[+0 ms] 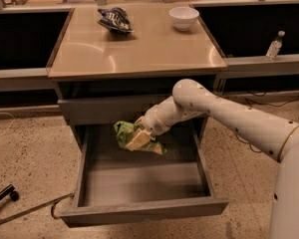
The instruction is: Place green rice chip bag into middle drawer
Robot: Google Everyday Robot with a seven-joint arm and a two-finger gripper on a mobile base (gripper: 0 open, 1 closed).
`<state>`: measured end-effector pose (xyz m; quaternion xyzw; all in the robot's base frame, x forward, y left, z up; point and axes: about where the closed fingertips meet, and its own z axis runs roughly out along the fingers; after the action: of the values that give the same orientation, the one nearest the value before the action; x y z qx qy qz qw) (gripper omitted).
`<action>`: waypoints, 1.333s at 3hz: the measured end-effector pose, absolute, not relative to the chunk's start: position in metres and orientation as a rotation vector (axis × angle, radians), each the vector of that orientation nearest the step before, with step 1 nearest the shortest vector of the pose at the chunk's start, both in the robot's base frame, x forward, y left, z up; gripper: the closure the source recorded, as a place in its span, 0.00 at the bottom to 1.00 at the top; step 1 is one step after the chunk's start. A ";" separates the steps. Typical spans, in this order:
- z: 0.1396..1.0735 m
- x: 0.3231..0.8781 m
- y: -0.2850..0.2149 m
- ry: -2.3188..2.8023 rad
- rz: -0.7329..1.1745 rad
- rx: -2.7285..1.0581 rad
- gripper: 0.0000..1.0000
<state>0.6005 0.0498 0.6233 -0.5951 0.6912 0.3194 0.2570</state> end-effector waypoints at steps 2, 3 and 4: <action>0.617 0.591 0.050 1.893 0.819 -1.598 1.00; 0.569 0.561 0.046 2.001 0.783 -1.519 1.00; 0.486 0.517 0.055 2.105 0.867 -1.481 1.00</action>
Offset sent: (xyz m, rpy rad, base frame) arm -0.0258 -0.0044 -0.0135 -0.0555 -0.0680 -0.0903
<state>0.5166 0.0546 0.4855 -0.5331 0.7576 0.3120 0.2109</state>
